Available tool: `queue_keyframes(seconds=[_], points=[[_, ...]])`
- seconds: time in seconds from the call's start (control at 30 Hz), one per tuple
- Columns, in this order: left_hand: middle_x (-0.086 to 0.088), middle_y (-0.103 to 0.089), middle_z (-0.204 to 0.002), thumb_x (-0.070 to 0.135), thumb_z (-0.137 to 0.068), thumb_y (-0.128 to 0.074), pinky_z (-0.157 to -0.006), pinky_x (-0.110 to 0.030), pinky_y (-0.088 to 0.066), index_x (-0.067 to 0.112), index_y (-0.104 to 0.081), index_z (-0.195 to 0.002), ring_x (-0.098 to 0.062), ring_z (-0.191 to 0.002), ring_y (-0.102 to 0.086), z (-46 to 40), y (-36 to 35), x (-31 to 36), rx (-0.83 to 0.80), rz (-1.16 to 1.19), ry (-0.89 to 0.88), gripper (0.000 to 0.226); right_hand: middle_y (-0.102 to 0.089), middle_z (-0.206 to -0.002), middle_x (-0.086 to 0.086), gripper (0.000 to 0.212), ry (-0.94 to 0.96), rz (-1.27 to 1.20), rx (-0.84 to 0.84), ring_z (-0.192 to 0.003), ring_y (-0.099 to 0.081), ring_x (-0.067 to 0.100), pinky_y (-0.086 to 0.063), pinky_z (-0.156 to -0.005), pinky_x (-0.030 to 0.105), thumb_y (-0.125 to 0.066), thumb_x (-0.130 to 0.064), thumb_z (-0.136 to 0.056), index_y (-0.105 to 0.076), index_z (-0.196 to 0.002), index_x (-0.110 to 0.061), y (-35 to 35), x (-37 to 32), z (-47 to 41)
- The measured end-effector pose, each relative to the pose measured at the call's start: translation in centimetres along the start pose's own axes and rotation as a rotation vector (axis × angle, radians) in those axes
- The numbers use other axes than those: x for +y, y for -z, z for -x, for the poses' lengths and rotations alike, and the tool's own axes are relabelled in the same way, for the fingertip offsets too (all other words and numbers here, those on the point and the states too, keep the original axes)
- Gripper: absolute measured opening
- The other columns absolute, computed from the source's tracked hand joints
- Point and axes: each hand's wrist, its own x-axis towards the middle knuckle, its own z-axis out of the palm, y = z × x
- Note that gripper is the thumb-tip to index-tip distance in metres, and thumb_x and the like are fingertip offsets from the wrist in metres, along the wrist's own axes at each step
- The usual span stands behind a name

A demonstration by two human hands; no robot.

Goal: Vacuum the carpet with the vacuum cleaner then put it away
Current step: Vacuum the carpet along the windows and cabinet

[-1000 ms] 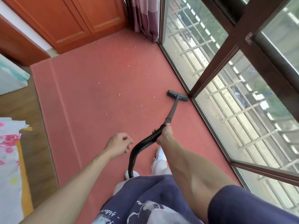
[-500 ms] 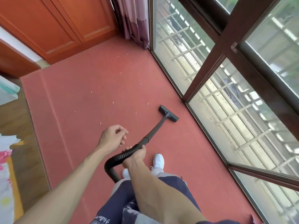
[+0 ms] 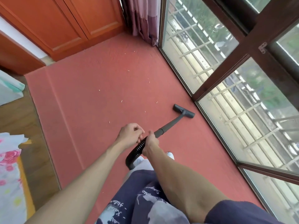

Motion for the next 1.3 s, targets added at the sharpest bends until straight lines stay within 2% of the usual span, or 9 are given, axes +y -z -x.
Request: queue_keyframes(seconds=[0.1,0.2,0.4,0.53,0.7,0.77,0.87,1.03,1.3], points=[[-0.003,-0.066,-0.066,0.005,-0.086,-0.047,-0.061,-0.030,-0.054,0.009,-0.068,-0.081,-0.018,-0.057,-0.059,-1.0,2.1,-2.5,-0.018,-0.005,0.052,0.022,-0.054,-0.052,0.010,0.029,0.012,0.196,0.015,-0.043,-0.050,0.022,-0.047,-0.051,0.031,-0.054,-0.026,-0.096,-0.057,-0.082,-0.001,-1.2,3.2,1.7],[-0.003,-0.067,-0.067,0.004,-0.086,-0.048,-0.057,-0.029,-0.053,0.013,-0.066,-0.078,-0.017,-0.056,-0.059,-1.7,3.5,-5.3,-0.042,-0.010,0.115,0.022,-0.050,-0.039,0.005,0.030,0.011,0.308,0.034,-0.040,-0.047,0.021,-0.045,-0.047,0.029,-0.051,-0.022,-0.099,-0.054,-0.077,-0.001,-2.0,5.1,3.0],[-0.003,-0.065,-0.066,0.008,-0.086,-0.049,-0.061,-0.028,-0.051,0.016,-0.066,-0.076,-0.018,-0.052,-0.057,-2.1,3.2,-9.4,-0.096,-0.014,0.192,0.021,-0.044,-0.037,0.004,0.039,0.032,0.442,0.055,-0.035,-0.041,0.019,-0.038,-0.046,0.027,-0.052,-0.017,-0.095,-0.049,-0.058,-0.007,-2.9,7.5,4.1],[-0.005,-0.066,-0.064,0.013,-0.090,-0.050,-0.061,-0.035,-0.055,0.008,-0.068,-0.083,-0.021,-0.051,-0.058,-2.8,2.8,-10.6,-0.090,0.084,0.256,0.019,-0.053,-0.040,0.007,0.027,0.048,0.548,0.090,-0.038,-0.051,0.023,-0.044,-0.047,0.029,-0.055,-0.020,-0.089,-0.057,-0.067,-0.004,-3.5,6.0,4.0],[-0.007,-0.068,-0.072,0.012,-0.086,-0.052,-0.055,-0.027,-0.050,0.013,-0.067,-0.077,-0.021,-0.057,-0.060,-3.8,3.4,-11.1,-0.035,0.176,0.334,0.017,-0.047,-0.043,0.005,0.022,0.091,0.617,0.077,-0.040,-0.047,0.021,-0.044,-0.046,0.027,-0.056,-0.022,-0.089,-0.051,-0.073,-0.008,-4.2,1.5,1.9],[-0.005,-0.067,-0.070,0.011,-0.085,-0.052,-0.053,-0.025,-0.047,0.012,-0.067,-0.076,-0.020,-0.056,-0.059,-4.2,3.7,-10.9,-0.006,0.209,0.367,0.017,-0.046,-0.044,0.005,0.023,0.091,0.669,0.066,-0.040,-0.046,0.020,-0.043,-0.044,0.025,-0.057,-0.026,-0.090,-0.051,-0.076,-0.009,-4.2,-0.9,0.5],[-0.005,-0.067,-0.071,0.011,-0.085,-0.052,-0.052,-0.024,-0.047,0.008,-0.069,-0.081,-0.020,-0.057,-0.058,-4.8,3.7,-9.6,0.044,0.241,0.410,0.017,-0.046,-0.053,0.009,0.012,0.100,0.750,0.063,-0.040,-0.046,0.021,-0.043,-0.039,0.021,-0.055,-0.018,-0.090,-0.050,-0.088,-0.007,-5.1,-5.2,-1.3],[-0.003,-0.064,-0.064,0.009,-0.086,-0.052,-0.056,-0.026,-0.049,0.008,-0.068,-0.081,-0.017,-0.054,-0.056,-6.6,2.2,-5.7,0.112,0.329,0.422,0.017,-0.048,-0.060,0.010,0.017,0.085,0.836,0.043,-0.048,-0.049,0.023,-0.044,-0.047,0.029,-0.057,-0.015,-0.091,-0.046,-0.082,-0.006,-7.6,-10.9,-3.5],[0.002,-0.065,-0.063,0.012,-0.087,-0.051,-0.064,-0.025,-0.052,0.011,-0.068,-0.079,-0.014,-0.055,-0.058,-7.6,-0.2,-0.2,0.217,0.396,0.330,0.019,-0.050,-0.053,0.005,0.022,0.025,0.963,0.032,-0.044,-0.050,0.020,-0.040,-0.044,0.022,-0.057,-0.025,-0.092,-0.052,-0.080,-0.008,-7.2,-10.7,-2.2]])
